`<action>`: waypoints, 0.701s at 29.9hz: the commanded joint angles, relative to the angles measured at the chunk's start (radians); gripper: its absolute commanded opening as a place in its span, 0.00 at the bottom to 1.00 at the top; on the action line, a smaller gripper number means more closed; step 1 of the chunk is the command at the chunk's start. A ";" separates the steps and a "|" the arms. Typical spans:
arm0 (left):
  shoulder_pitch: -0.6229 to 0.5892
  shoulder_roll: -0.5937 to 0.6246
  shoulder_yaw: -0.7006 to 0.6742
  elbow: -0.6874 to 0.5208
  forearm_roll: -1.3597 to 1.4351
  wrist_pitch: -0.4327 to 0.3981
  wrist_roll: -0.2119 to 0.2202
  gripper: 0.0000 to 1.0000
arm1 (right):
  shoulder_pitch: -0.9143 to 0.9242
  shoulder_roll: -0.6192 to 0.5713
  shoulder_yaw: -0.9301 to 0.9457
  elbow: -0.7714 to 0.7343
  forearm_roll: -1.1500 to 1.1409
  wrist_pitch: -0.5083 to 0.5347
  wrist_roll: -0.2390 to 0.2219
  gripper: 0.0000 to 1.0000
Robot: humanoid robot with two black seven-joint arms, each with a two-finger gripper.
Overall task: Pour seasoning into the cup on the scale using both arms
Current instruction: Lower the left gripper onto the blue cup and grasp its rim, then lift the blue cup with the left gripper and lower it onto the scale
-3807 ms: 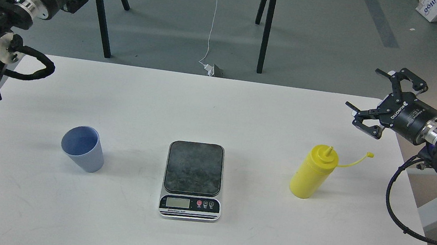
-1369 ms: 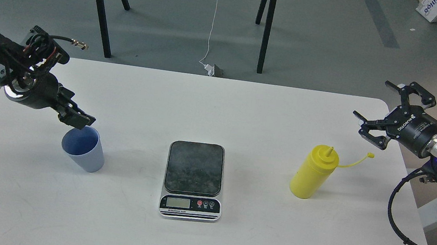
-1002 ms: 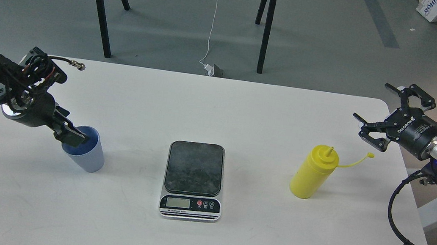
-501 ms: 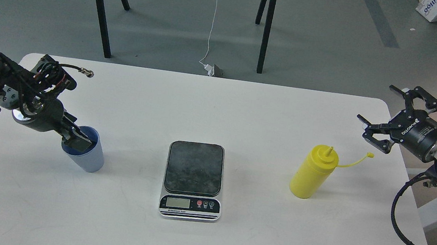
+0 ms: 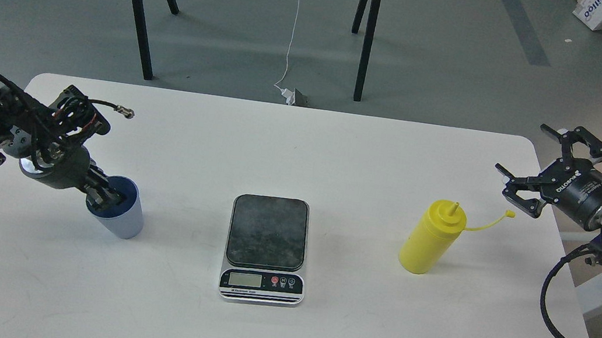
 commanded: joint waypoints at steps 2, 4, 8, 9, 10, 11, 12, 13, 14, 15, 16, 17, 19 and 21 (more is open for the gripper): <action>-0.033 0.007 -0.004 0.001 0.001 0.000 0.000 0.03 | -0.006 0.001 0.006 0.000 0.000 0.000 0.000 0.99; -0.078 0.009 -0.001 0.001 0.001 0.000 0.000 0.03 | -0.008 0.001 0.007 0.000 0.000 0.000 0.000 0.99; -0.174 0.013 -0.003 -0.001 0.004 0.000 0.000 0.03 | -0.008 0.001 0.018 0.000 0.000 0.000 -0.002 0.99; -0.205 0.012 -0.004 -0.001 0.001 0.000 0.000 0.03 | -0.008 0.001 0.020 0.000 0.000 0.000 0.000 0.99; -0.225 0.010 -0.007 -0.001 -0.003 0.000 0.000 0.03 | -0.008 0.001 0.020 0.000 0.000 0.000 0.000 0.99; -0.251 0.009 -0.010 -0.002 -0.006 0.000 0.000 0.03 | -0.008 0.001 0.020 0.000 0.000 0.000 0.000 0.99; -0.275 0.006 -0.014 -0.010 -0.010 0.000 0.000 0.03 | -0.008 0.001 0.020 0.000 0.000 0.000 0.000 0.99; -0.311 0.003 -0.018 -0.022 -0.017 0.000 0.000 0.03 | -0.008 0.001 0.020 0.000 0.000 0.000 0.000 0.99; -0.347 -0.005 -0.021 -0.038 -0.034 0.000 0.000 0.03 | -0.008 0.001 0.020 0.000 0.000 0.000 0.000 0.99; -0.386 -0.017 -0.021 -0.059 -0.061 0.000 0.000 0.03 | -0.008 0.001 0.020 0.000 0.000 0.000 -0.002 0.99; -0.423 -0.039 -0.023 -0.073 -0.092 0.000 0.000 0.03 | -0.008 0.001 0.020 0.000 0.000 0.000 0.000 0.99; -0.453 -0.065 -0.026 -0.078 -0.123 0.000 0.000 0.03 | -0.008 0.001 0.020 -0.001 0.000 0.000 0.000 0.99; -0.498 -0.155 -0.027 -0.084 -0.192 0.000 0.000 0.03 | -0.009 0.001 0.021 -0.001 0.000 0.000 0.000 0.99; -0.507 -0.249 -0.029 -0.085 -0.236 0.000 0.000 0.03 | -0.009 0.001 0.021 -0.001 0.000 0.000 0.000 0.99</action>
